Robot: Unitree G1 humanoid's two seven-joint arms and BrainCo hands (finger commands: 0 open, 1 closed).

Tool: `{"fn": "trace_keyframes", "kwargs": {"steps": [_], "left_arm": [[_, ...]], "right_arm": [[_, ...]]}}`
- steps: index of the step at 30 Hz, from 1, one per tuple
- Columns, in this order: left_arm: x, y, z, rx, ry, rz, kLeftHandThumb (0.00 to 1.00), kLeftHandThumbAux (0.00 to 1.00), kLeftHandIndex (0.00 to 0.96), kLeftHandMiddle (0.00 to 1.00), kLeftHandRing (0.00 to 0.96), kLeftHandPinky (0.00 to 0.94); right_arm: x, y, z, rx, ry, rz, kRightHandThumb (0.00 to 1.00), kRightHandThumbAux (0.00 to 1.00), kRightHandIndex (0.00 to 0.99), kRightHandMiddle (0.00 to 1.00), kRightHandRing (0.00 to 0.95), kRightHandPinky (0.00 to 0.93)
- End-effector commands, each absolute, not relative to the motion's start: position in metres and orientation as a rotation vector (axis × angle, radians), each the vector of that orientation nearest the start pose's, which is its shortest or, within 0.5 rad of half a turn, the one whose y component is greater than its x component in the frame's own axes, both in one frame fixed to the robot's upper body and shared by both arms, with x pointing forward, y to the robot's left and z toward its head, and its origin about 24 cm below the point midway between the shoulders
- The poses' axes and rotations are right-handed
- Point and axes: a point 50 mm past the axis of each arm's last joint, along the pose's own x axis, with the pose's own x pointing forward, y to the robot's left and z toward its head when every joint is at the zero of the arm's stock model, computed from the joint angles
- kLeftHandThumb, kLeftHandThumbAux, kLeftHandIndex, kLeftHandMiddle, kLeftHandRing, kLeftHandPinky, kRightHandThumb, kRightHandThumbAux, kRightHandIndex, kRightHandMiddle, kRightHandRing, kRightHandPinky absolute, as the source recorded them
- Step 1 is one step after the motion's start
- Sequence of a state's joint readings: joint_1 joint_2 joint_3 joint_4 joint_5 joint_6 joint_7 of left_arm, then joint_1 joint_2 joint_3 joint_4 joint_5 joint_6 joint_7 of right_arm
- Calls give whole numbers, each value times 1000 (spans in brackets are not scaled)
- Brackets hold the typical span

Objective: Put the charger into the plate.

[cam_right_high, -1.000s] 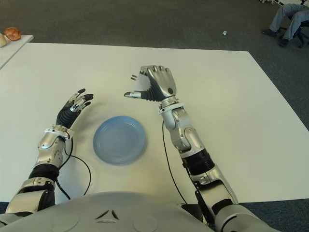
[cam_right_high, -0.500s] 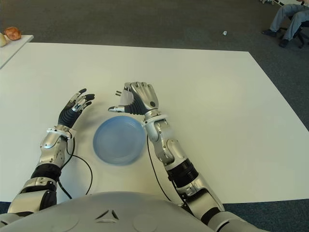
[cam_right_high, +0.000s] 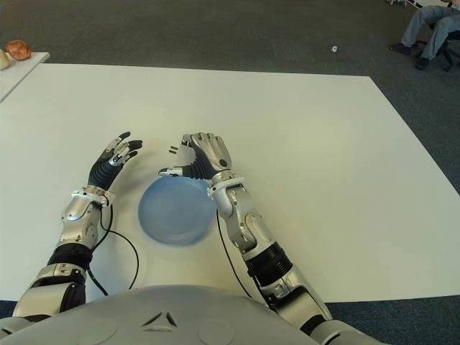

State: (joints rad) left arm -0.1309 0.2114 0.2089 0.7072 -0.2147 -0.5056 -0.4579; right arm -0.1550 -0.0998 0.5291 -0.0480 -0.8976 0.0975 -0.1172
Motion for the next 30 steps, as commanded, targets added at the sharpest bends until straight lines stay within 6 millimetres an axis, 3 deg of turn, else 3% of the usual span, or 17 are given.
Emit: {"fn": "trace_keyframes", "kwargs": {"steps": [1,12,14,15,17,18,19,21,25,30], "left_arm": [[246,229,-20,-9,27,-145,0,420,98,236,174,32],[246,228,-20,-11,27,-141,0,418,100,245,182,40],[245,228,-20,-9,26,-142,0,421,99,246,185,30],[245,227,-20,-8,25,-144,0,422,99,247,185,28],[245,227,-20,-5,25,-148,0,430,95,247,186,16],[245,227,-20,-4,26,-150,0,433,94,246,186,15],[245,227,-20,-3,27,-152,0,441,92,243,184,12],[245,227,-20,-8,27,-151,0,447,89,236,179,11],[245,227,-20,-11,24,-146,0,436,92,223,164,6],[245,227,-20,-7,25,-153,0,424,97,219,154,0]], "right_arm": [[250,-41,71,-970,-354,311,1000,643,846,899,888,886],[249,-41,72,-933,-388,302,1000,647,827,893,884,879],[249,-41,73,-937,-411,295,845,680,599,844,833,807],[249,-41,74,-951,-431,291,824,684,567,836,826,796],[248,-41,74,-981,-457,292,751,695,483,639,617,603],[248,-41,74,-1007,-466,300,686,628,439,554,532,528],[248,-41,74,-1023,-470,306,576,522,311,380,362,372],[246,-43,75,-1055,-473,354,449,379,146,171,161,173],[242,-50,79,-1024,-449,448,355,232,38,44,42,45],[241,-51,81,-975,-418,474,328,166,6,7,6,7]]}}
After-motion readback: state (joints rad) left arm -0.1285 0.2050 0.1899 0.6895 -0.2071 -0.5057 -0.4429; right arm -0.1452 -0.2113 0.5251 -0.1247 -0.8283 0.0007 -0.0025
